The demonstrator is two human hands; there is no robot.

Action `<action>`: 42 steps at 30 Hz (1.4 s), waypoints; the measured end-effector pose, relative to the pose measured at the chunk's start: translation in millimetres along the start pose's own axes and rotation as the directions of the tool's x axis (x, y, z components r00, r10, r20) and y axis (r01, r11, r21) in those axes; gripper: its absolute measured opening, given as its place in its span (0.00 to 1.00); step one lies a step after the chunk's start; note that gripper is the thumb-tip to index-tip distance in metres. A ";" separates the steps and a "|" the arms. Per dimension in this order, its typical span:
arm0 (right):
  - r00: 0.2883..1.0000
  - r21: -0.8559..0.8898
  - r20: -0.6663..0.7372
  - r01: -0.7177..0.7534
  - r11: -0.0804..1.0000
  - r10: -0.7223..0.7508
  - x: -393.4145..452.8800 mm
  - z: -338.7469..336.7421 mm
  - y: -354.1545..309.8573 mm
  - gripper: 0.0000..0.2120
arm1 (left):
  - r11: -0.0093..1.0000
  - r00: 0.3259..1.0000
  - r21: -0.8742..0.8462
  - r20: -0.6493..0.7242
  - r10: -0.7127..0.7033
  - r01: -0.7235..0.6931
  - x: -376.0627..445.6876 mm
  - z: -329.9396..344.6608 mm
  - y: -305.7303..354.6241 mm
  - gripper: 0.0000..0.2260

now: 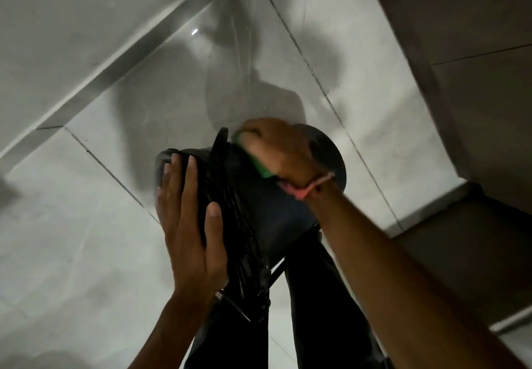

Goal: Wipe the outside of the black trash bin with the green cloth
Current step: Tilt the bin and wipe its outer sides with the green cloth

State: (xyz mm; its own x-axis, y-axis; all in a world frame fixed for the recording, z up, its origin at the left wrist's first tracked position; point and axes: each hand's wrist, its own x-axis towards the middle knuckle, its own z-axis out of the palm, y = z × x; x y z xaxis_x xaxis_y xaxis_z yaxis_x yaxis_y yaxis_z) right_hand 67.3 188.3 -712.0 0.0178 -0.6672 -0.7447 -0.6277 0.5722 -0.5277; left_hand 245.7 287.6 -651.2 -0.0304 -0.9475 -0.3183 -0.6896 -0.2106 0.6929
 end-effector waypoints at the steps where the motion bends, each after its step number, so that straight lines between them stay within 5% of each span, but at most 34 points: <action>1: 0.993 -0.001 -0.053 0.102 0.995 -0.102 -27.1 11.1 -16.3 0.17 | 1.000 1.000 -0.007 -0.013 -0.016 0.016 -0.6 -0.3 0.1 0.26; 6: 0.940 0.127 -0.184 0.312 0.942 -0.287 -115.9 27.0 9.7 0.26 | 0.999 1.000 -0.025 -0.020 -0.022 0.021 -5.9 0.3 -0.6 0.25; 10: 0.983 0.129 -0.170 0.090 0.987 -0.068 -71.4 0.1 74.5 0.23 | 0.999 0.999 -0.001 0.017 0.035 -0.035 -5.0 -1.7 -7.7 0.26; 14: 0.975 -0.132 0.027 -0.214 0.968 0.220 31.5 -32.1 83.6 0.16 | 0.996 0.996 0.028 0.019 0.086 -0.087 -6.2 -0.1 -7.4 0.26; 18: 0.938 -0.228 0.277 -0.148 0.962 0.210 78.3 -13.1 28.2 0.14 | 0.992 0.993 0.054 0.018 0.114 -0.114 -2.4 2.8 -3.8 0.25; 20: 0.961 -0.172 0.224 -0.124 0.977 0.162 65.2 -3.0 15.5 0.13 | 0.994 0.995 0.055 0.009 0.099 -0.100 -5.3 1.7 -5.1 0.24; 23: 0.983 0.055 -0.133 -0.123 0.991 0.129 18.2 2.6 34.9 0.14 | 0.999 0.999 -0.010 -0.023 0.032 -0.032 -7.2 -0.5 -6.2 0.23; 25: 0.919 0.224 -0.349 -0.108 0.969 0.183 -14.5 6.2 53.7 0.12 | 0.999 0.999 -0.036 -0.029 0.014 -0.015 -4.0 0.6 -4.3 0.22; 27: 0.849 0.391 -0.421 -0.148 0.909 0.319 -43.1 14.4 72.5 0.10 | 0.999 1.000 -0.053 -0.026 0.005 -0.006 -1.5 5.4 3.2 0.21; 31: 0.650 0.659 -0.374 -0.315 0.683 0.661 -81.6 38.7 88.2 0.19 | 0.998 0.999 -0.055 -0.031 -0.019 0.017 2.4 11.1 17.5 0.20; 38: 0.391 0.858 -0.152 -0.403 0.317 0.908 -76.6 40.3 89.9 0.22 | 1.000 1.000 -0.023 -0.003 0.002 -0.002 7.6 12.2 29.5 0.20; 40: 0.414 0.782 -0.184 -0.488 0.389 0.891 -68.1 26.9 92.7 0.22 | 1.000 1.000 -0.008 -0.002 0.015 -0.015 11.4 15.0 35.5 0.21; 42: 0.558 0.605 -0.279 -0.530 0.594 0.782 -53.0 8.1 90.3 0.22 | 1.000 1.000 -0.006 -0.002 0.015 -0.015 14.3 16.7 42.2 0.21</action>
State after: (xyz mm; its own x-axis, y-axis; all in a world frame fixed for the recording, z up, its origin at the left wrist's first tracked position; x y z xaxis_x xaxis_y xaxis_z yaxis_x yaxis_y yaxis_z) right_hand 16.0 279.2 -723.5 -0.6978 -0.0580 -0.7139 0.0887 0.9820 -0.1666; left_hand 204.1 269.2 -637.3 -0.0390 -0.9512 -0.3062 -0.6847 -0.1977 0.7015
